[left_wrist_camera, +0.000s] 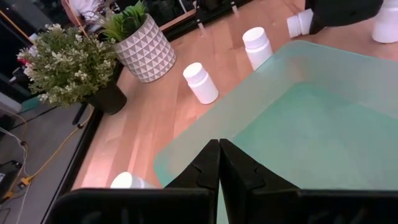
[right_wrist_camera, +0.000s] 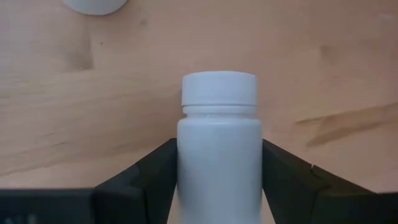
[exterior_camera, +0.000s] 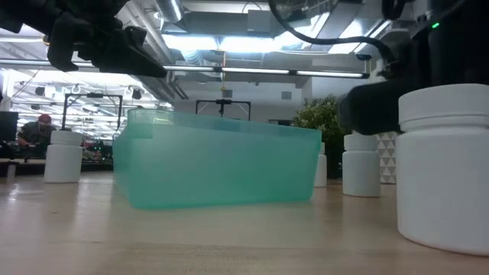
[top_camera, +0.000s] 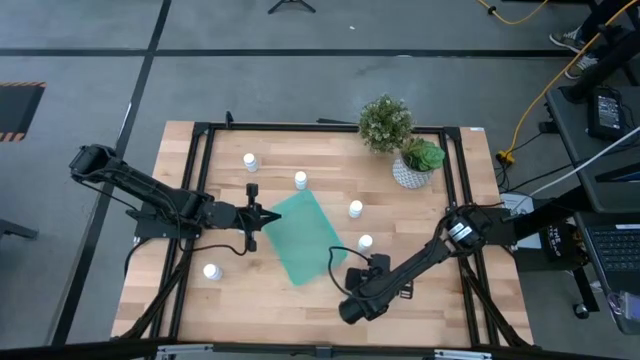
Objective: Pick and place pill bottles into a basket
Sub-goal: Put the white medicine bottle into the green bin
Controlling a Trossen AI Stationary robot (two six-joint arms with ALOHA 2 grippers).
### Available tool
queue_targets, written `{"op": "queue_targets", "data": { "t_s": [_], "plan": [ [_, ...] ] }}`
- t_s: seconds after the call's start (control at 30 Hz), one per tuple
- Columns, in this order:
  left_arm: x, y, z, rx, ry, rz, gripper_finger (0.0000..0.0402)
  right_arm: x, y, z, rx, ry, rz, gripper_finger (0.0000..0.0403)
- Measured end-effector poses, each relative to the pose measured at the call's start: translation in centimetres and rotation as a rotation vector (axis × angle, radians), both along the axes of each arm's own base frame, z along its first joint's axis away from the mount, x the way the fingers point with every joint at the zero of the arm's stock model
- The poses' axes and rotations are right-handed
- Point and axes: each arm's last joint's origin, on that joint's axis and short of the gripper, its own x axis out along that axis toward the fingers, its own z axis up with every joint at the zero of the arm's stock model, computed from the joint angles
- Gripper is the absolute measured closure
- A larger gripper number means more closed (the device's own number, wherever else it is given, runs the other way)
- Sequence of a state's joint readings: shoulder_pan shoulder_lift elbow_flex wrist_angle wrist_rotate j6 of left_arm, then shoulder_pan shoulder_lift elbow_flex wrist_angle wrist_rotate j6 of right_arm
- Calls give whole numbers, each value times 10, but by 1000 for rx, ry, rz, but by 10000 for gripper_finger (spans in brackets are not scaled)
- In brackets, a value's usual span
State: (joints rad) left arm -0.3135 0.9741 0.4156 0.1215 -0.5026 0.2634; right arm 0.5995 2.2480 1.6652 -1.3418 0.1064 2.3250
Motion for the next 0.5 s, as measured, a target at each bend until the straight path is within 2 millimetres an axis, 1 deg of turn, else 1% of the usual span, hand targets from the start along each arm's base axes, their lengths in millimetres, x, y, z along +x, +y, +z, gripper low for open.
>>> {"op": "queue_targets", "data": {
  "t_s": [0.23, 0.5],
  "plan": [
    [0, 0, 0, 0, 0, 0, 398, -2, -1, 0, 1, 44, 71, 195],
    [0, 0, 0, -7, -2, 3, 398, -3, -2, 0, -11, 58, 104, 195]
  ]
}}
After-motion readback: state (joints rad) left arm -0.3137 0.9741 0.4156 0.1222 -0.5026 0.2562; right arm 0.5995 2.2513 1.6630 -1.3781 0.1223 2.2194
